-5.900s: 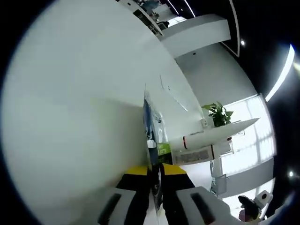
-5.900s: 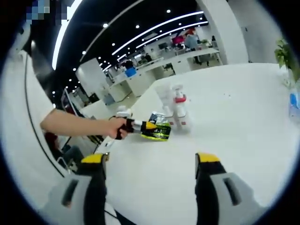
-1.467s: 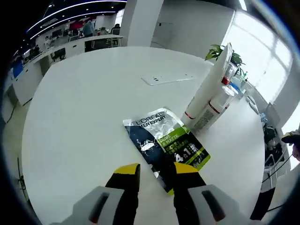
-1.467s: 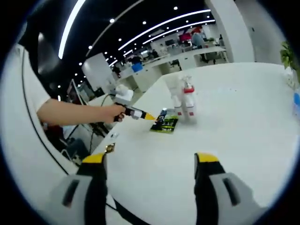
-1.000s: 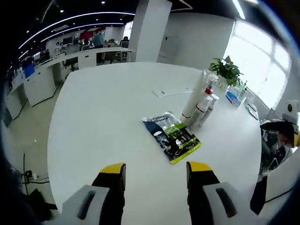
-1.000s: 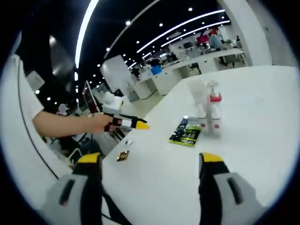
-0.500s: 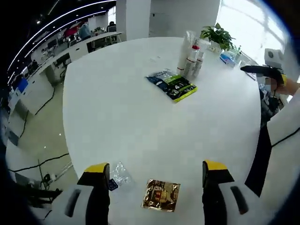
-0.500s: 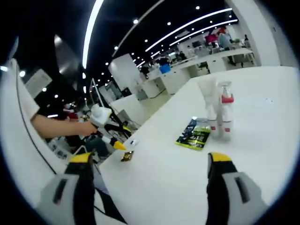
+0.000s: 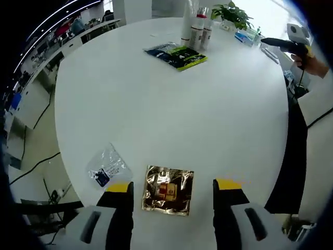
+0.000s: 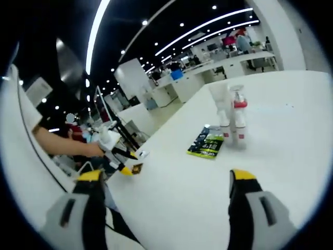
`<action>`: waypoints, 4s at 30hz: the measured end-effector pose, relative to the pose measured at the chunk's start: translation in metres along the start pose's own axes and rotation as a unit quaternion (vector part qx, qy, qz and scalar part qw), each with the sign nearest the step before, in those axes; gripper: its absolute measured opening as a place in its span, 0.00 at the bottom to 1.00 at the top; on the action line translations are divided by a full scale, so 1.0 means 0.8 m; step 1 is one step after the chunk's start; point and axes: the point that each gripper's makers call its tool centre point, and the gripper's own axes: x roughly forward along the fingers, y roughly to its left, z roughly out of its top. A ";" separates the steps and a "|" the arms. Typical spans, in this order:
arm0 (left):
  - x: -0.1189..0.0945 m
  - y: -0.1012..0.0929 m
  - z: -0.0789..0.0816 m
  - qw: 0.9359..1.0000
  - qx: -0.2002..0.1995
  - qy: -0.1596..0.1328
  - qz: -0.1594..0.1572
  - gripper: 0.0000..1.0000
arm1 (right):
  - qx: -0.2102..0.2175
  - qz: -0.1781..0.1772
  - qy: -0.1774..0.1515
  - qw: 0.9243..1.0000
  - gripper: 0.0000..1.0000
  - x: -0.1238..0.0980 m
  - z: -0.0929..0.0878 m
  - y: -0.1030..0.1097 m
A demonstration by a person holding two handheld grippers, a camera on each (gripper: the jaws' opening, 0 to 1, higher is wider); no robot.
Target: Arrange the skincare products in the storage area until every visible bottle or jar stands upright without overlapping.
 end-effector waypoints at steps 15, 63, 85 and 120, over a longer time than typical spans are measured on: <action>0.007 0.009 -0.011 0.999 0.024 0.032 0.009 0.48 | -0.003 -0.012 -0.001 1.000 0.94 -0.006 0.003 -0.004; 0.009 -0.003 0.012 0.999 -0.024 -0.025 0.019 0.37 | 0.021 -0.036 0.005 0.999 0.89 -0.022 -0.023 -0.012; -0.010 -0.086 0.096 0.998 0.031 -0.056 -0.004 0.38 | 0.044 0.012 0.005 0.999 0.83 -0.013 -0.041 -0.001; -0.008 -0.321 0.254 0.967 0.217 -0.117 -0.062 0.38 | 0.152 0.083 0.043 0.984 0.33 -0.019 -0.063 -0.015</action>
